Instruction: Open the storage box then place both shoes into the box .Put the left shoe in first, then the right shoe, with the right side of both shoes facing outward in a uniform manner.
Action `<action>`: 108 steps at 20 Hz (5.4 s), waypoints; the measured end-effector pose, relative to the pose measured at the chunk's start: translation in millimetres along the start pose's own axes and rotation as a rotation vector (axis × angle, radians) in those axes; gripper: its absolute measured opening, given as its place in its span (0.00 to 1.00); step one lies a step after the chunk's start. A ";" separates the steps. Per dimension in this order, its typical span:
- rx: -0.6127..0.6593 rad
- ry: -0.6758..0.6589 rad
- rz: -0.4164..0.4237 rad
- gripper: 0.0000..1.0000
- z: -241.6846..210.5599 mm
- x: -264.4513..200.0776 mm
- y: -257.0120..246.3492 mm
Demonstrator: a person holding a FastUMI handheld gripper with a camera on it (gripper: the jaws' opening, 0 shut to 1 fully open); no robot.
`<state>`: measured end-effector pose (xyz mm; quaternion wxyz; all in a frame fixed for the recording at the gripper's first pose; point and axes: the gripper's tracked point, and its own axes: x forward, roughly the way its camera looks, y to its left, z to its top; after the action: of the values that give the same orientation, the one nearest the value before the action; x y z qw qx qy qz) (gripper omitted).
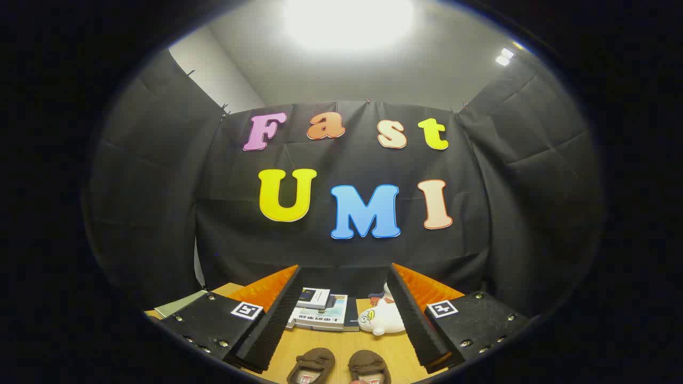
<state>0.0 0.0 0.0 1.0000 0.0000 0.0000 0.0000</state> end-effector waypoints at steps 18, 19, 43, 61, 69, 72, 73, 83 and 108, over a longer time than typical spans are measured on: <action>-0.012 -0.003 0.029 0.97 -0.7 1.9 6.7; -0.006 -0.004 0.029 0.97 -0.7 1.8 6.7; 0.600 0.369 0.258 0.96 -109.6 -1.8 105.1; 1.076 0.681 0.312 0.96 -192.1 -18.5 166.4; 1.182 0.780 0.332 0.97 -220.8 -25.1 194.6; 1.260 0.812 0.324 0.96 -232.4 -26.6 203.1; 1.286 0.820 0.320 0.96 -235.9 -26.2 204.2; 1.552 0.861 0.343 0.91 -242.0 -25.1 222.7; 1.348 0.837 0.562 0.00 -175.4 -31.9 233.8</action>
<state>-31.9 233.8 -175.4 0.6660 0.5973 0.3709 0.2490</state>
